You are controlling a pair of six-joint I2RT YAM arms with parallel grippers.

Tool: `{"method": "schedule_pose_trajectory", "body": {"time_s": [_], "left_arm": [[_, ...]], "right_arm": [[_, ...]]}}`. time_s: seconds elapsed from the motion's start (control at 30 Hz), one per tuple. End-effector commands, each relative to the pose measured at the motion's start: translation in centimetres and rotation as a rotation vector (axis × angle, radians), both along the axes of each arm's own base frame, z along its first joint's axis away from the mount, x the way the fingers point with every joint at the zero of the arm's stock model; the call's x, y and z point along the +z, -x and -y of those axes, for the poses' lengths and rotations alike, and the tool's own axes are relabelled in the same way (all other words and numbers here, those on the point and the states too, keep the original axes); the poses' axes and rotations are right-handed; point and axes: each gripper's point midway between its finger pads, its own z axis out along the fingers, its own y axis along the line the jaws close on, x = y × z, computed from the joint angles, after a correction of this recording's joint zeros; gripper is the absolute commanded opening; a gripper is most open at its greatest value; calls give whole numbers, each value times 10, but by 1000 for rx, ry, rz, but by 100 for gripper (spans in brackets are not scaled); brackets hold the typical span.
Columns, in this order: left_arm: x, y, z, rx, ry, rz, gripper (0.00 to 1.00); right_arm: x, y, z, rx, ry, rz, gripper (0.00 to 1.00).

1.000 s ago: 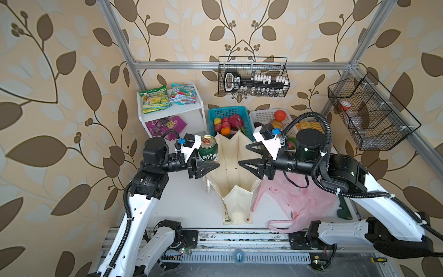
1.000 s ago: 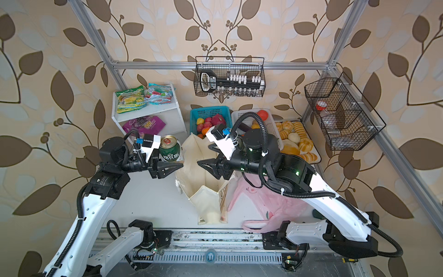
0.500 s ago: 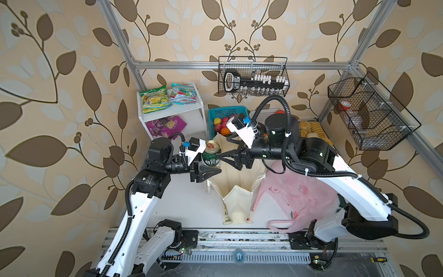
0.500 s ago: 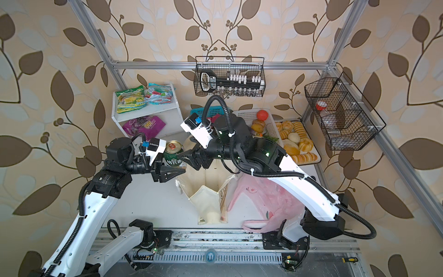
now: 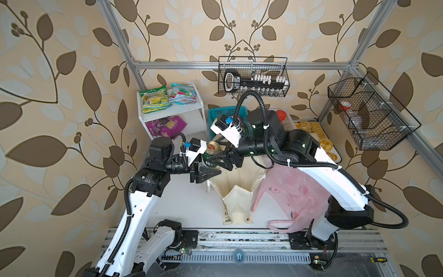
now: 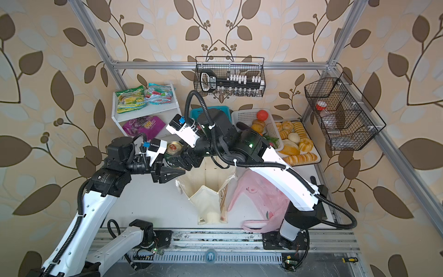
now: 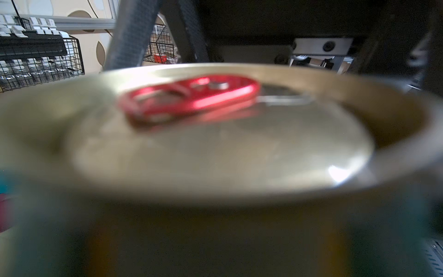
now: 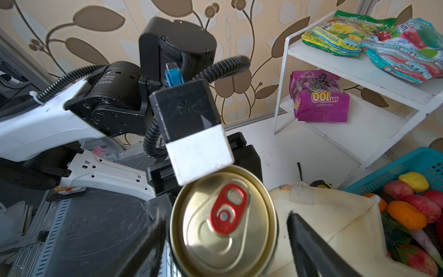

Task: Place the mixed food into the grocery bags and tie them
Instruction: 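Grasp the can's top with the right gripper beside the left gripper, then open the left gripper and carry the can over the tote bag with the right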

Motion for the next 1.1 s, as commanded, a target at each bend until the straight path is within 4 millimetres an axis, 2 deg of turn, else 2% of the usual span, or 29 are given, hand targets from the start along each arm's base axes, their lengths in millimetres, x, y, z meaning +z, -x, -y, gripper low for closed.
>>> {"method": "schedule_pose_trajectory", "body": {"time_s": [0.0, 0.3, 0.5, 0.6, 0.7, 0.77, 0.9, 0.97, 1.07], "left_arm": [[30, 15, 2, -60, 30, 134, 32], [25, 15, 3, -67, 17, 118, 32], [23, 15, 3, -73, 10, 114, 32], [25, 16, 3, -75, 9, 120, 34], [22, 15, 3, -62, -3, 121, 35], [22, 14, 2, -50, -9, 123, 41], [19, 13, 1, -32, -18, 119, 54], [19, 12, 0, -18, -23, 119, 75], [20, 8, -2, 30, -36, 128, 88]], "right_arm": [[-12, 6, 0, 33, 60, -6, 79], [-5, 8, -8, 65, 18, -11, 79], [-8, 5, -12, 61, 19, -17, 73], [-9, 4, -13, 59, 19, -19, 64], [-9, 2, -11, 45, 21, -8, 50], [-9, 1, -8, 28, 23, 0, 42], [-4, -2, -2, -1, 13, 24, 37], [-2, -5, 2, -28, 1, 37, 36], [-2, -15, 11, -97, -18, 73, 36]]}}
